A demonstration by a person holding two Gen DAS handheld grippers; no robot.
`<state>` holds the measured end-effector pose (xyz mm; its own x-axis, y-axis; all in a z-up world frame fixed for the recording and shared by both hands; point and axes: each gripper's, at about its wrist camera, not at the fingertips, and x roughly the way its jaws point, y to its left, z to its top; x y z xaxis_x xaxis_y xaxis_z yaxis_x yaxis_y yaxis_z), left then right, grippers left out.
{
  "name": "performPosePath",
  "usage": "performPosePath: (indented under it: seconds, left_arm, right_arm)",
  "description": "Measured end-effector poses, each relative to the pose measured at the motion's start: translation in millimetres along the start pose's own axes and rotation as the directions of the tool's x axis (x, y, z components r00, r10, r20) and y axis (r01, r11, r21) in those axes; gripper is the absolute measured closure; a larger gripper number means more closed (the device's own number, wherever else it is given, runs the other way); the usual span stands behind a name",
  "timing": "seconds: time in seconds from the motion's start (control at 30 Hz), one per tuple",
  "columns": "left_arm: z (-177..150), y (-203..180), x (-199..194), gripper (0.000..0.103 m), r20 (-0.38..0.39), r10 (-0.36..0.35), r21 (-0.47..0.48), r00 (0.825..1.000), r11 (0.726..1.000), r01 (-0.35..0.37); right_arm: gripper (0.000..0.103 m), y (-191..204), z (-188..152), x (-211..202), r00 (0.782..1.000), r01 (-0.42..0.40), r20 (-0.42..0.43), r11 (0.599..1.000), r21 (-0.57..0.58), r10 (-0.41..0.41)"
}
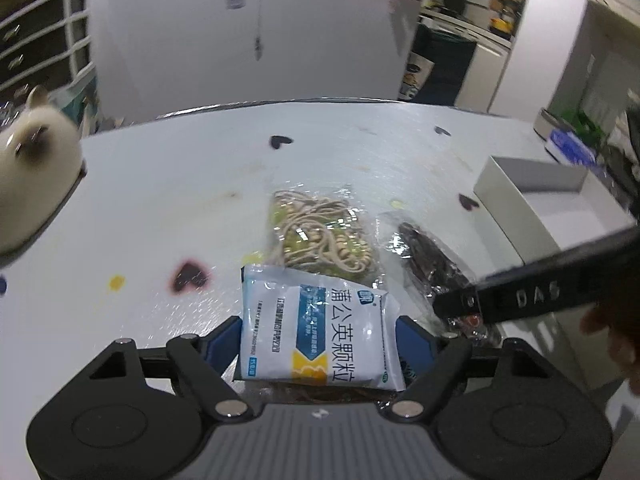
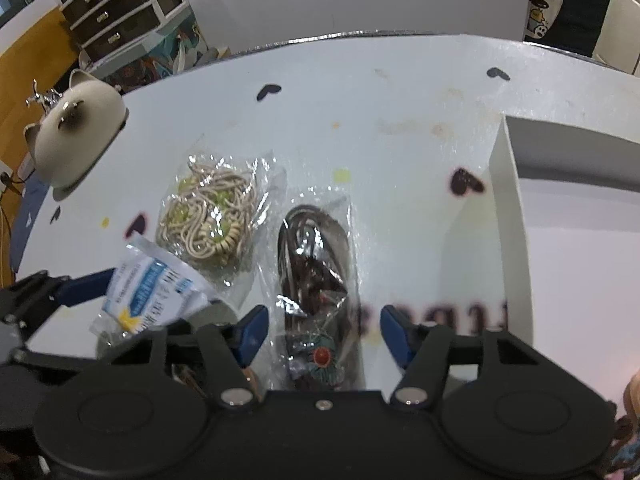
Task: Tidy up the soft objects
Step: 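Grasp the blue-and-white sachet with the left tool while the right tool grasps the dark cord bag, then carry the sachet and dark cord bag over the white box with both tools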
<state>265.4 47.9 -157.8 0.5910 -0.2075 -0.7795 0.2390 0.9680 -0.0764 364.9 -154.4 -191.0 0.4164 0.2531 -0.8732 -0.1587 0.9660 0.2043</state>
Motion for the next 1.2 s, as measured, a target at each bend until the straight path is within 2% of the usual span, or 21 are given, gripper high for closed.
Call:
performPosePath:
  seconds: [0.13, 0.27, 0.3, 0.5, 0.83, 1.2]
  left_arm:
    - [-1, 13, -5, 0.025, -0.009, -0.01, -0.072, 1.0, 0.997, 0.009]
    - [-1, 22, -7, 0.027, -0.016, -0.025, -0.14, 1.0, 0.99, 0.023]
    - [-1, 23, -7, 0.028, -0.018, -0.03, -0.153, 0.999, 0.988, 0.027]
    - [1, 24, -14, 0.028, -0.008, -0.032, -0.17, 0.999, 0.985, 0.03]
    - [3, 19, -43, 0.029, 0.044, -0.018, -0.22, 0.999, 0.975, 0.027]
    - [8, 0, -98, 0.029, 0.136, 0.011, -0.261, 0.991, 0.965, 0.025]
  right_arm:
    - [0.045, 6, -5, 3, 1.0, 0.016, -0.01, 1.0, -0.026, -0.017]
    - [0.059, 10, -8, 2, 0.999, 0.034, -0.007, 0.998, -0.059, -0.034]
    - [0.065, 12, -8, 1, 0.999, 0.04, -0.002, 0.997, -0.068, -0.04]
    - [0.08, 15, -13, -8, 0.999, 0.03, 0.022, 0.996, -0.085, -0.028]
    - [0.081, 23, -23, -51, 0.993, 0.013, 0.12, 0.996, -0.087, -0.003]
    - [0.08, 19, -37, -116, 0.966, -0.027, 0.254, 0.997, -0.074, 0.045]
